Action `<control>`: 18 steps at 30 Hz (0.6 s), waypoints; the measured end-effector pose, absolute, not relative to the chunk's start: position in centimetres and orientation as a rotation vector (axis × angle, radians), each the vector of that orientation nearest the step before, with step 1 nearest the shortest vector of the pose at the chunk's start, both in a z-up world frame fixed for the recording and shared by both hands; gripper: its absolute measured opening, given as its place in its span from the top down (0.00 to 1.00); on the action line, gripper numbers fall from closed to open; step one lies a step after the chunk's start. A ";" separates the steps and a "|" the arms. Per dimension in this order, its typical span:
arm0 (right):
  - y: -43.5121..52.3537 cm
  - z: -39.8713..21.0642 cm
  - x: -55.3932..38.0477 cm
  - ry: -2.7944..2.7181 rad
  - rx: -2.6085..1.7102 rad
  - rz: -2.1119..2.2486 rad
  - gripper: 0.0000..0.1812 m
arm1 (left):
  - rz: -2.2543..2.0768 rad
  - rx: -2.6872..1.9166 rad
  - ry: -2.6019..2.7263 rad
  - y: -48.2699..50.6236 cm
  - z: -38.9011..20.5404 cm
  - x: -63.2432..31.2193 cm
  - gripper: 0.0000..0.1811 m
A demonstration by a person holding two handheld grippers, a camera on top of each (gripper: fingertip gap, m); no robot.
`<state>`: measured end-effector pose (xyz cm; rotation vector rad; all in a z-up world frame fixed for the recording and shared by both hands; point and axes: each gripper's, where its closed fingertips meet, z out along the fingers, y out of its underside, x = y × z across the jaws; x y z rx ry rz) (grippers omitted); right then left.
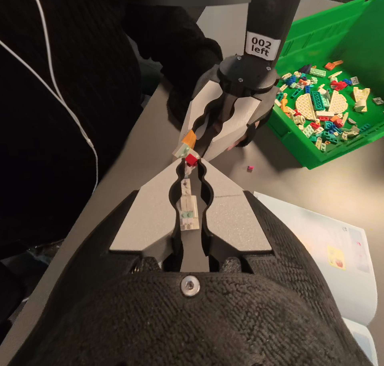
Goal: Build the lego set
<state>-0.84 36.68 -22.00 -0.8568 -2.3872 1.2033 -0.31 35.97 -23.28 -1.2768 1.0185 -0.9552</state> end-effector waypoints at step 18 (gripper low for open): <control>35.8 -21.5 -1.1 -2.541 -0.851 1.119 0.94 | -0.878 -1.207 1.013 35.9 -22.8 0.0 0.87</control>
